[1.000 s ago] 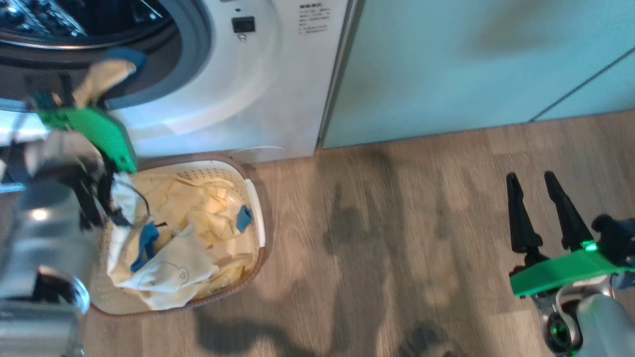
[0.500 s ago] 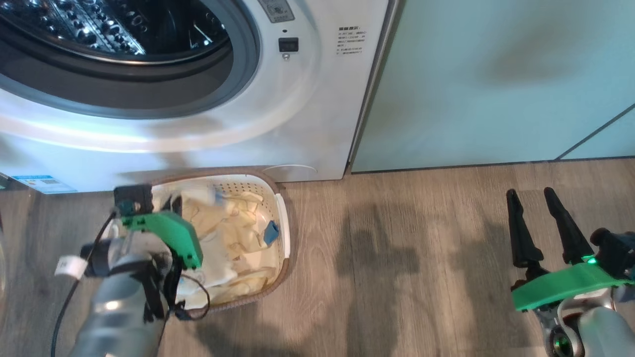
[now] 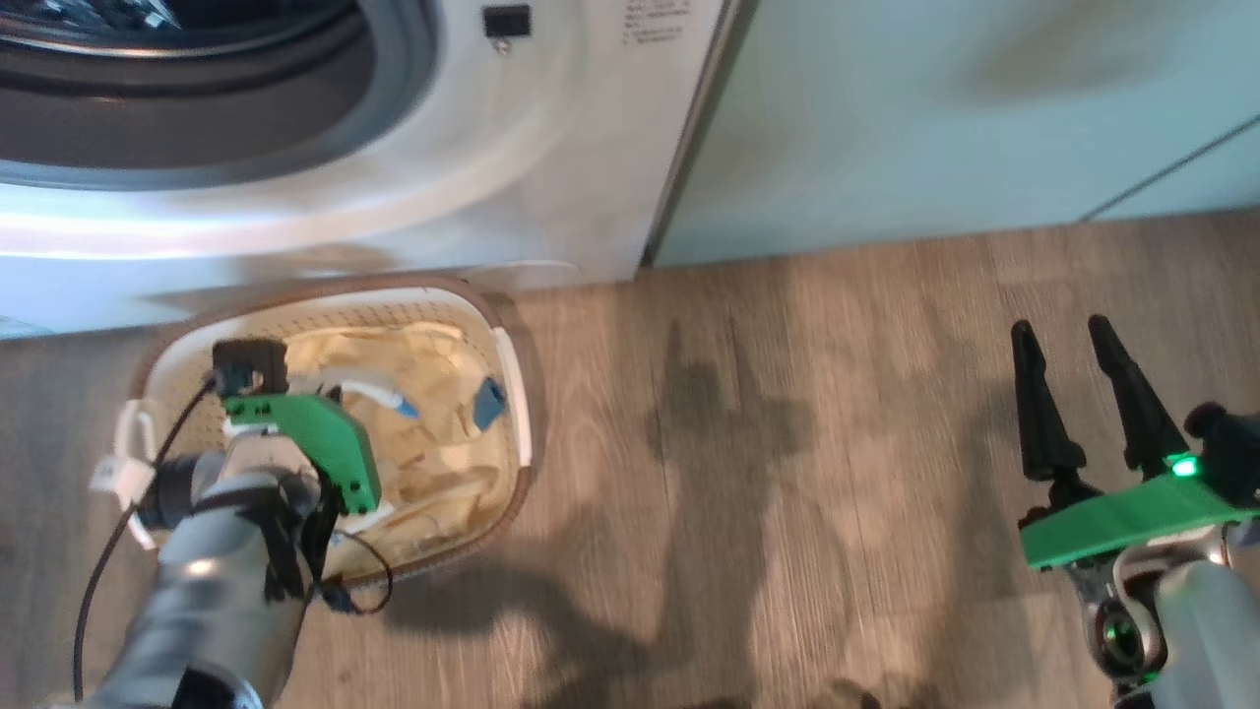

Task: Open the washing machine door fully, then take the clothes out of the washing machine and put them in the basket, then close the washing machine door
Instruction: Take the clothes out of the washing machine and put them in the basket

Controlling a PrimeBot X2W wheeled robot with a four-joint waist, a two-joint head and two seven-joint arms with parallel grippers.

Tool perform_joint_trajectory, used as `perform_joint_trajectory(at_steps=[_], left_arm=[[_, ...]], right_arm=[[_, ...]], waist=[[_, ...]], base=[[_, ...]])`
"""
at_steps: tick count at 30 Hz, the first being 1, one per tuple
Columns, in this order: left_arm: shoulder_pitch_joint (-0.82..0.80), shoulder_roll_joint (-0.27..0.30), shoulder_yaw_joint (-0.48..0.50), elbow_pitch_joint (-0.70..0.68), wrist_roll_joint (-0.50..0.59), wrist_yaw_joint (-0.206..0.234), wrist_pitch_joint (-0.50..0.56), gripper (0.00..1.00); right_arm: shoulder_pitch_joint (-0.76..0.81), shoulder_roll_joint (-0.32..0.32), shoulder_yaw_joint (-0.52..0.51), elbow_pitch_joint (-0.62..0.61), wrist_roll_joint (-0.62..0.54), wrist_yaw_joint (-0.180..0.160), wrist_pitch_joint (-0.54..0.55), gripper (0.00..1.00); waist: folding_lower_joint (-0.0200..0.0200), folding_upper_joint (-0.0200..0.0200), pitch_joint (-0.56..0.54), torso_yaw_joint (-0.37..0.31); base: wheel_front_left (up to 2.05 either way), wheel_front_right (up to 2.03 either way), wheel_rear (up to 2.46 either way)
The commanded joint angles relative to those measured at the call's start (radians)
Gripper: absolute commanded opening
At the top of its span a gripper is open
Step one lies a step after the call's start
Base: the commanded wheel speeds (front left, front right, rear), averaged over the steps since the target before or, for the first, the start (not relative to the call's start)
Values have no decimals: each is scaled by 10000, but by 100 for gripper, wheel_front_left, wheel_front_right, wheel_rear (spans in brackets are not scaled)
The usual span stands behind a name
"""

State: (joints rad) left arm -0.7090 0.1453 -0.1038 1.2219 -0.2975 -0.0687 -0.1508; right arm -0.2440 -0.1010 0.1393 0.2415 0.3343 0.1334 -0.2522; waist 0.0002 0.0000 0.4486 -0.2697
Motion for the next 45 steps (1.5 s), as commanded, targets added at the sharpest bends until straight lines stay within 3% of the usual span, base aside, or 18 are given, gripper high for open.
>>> perform_joint_trajectory(at_steps=[1, 13, 21, 22, 23, 24, 26, 37, 45], left_arm=[[-283, 361, 150, -5, 22, -38, 15, 0], [-931, 804, 28, 571, -36, 133, 727, 0], [-801, 1029, 213, 659, -369, 200, 1048, 0], [-764, 1016, 211, 663, -391, 193, 1051, 7], [-732, 993, 213, 667, -419, 184, 1039, 30], [-691, 969, 212, 670, -442, 176, 1010, 45], [-593, 902, 238, 674, -521, 122, 815, 100], [-195, 649, 181, 682, -747, -250, -547, 100], [170, 872, 385, 103, -1044, -493, -1094, 100]], right_arm=[[-219, -105, 167, -322, 40, -27, -96, 100], [-911, 103, 338, -452, 55, -27, -96, 100], [-1075, 224, 228, -435, 32, -27, -96, 100], [-1088, 230, 212, -411, 24, -27, -96, 100], [-1109, 234, 197, -399, 21, -27, -96, 100], [-1121, 238, 187, -386, 17, -27, -96, 100], [-1114, 231, 167, -361, 2, -27, -96, 100], [-622, 46, 149, -179, -27, -27, -96, 100], [30, -197, -2, -92, -39, -27, -96, 100]], waist=[[-2, 0, 513, -314], [-2, 0, 2117, -957], [-2, 0, 2383, -999], [-2, 0, 2355, -972], [-2, 0, 2310, -942], [-2, 0, 2247, -915], [-2, 0, 2070, -832], [-2, 0, 333, -158], [-2, 0, -1124, 415]], base=[[0, 0, 0], [0, 0, 0], [0, 0, 0], [0, 0, 0], [0, 0, 0], [0, 0, 0], [0, 0, 0], [0, 0, 0], [0, 0, 0]])
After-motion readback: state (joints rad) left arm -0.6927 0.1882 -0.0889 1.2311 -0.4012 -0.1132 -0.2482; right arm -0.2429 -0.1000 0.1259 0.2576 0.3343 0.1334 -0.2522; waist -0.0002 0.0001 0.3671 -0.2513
